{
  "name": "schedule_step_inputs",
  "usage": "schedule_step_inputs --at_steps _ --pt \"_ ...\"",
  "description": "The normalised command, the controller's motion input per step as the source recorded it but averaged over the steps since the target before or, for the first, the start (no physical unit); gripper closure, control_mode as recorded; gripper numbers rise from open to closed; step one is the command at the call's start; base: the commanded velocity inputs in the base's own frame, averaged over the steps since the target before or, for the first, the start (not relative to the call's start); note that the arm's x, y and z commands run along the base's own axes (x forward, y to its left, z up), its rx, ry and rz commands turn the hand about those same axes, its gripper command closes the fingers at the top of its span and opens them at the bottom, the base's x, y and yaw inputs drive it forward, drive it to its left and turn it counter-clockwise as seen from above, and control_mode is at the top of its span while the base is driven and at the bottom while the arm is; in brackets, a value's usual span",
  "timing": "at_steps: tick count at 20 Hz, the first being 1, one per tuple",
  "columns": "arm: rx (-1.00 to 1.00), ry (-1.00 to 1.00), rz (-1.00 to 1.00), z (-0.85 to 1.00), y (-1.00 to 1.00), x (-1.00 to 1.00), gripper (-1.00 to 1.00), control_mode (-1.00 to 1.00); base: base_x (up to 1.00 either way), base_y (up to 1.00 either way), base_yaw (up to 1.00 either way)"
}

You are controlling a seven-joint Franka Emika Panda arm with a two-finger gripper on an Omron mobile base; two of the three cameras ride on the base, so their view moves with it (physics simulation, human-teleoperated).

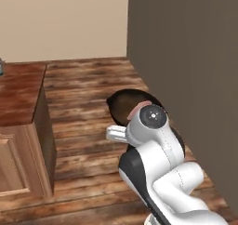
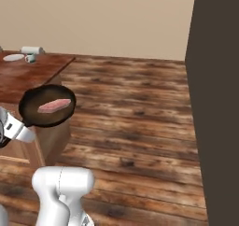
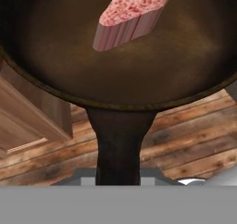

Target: Pick up the pan with the steak in it and place it on the dining table. Then place the steak on the plate.

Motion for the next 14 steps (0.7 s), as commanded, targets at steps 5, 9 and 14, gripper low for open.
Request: schedule_step_inputs --at_steps 5,9,14 --pt "0.0 0.0 0.0 0.0 0.0 0.0 1.0 1.0 0.71 -0.21 0.0" --pt "0.0 0.0 0.0 0.0 0.0 0.0 1.0 1.0 0.99 -0.15 0.0" --pt "0.0 0.0 0.0 0.0 0.0 0.0 1.0 1.0 1.0 -0.17 0.0"
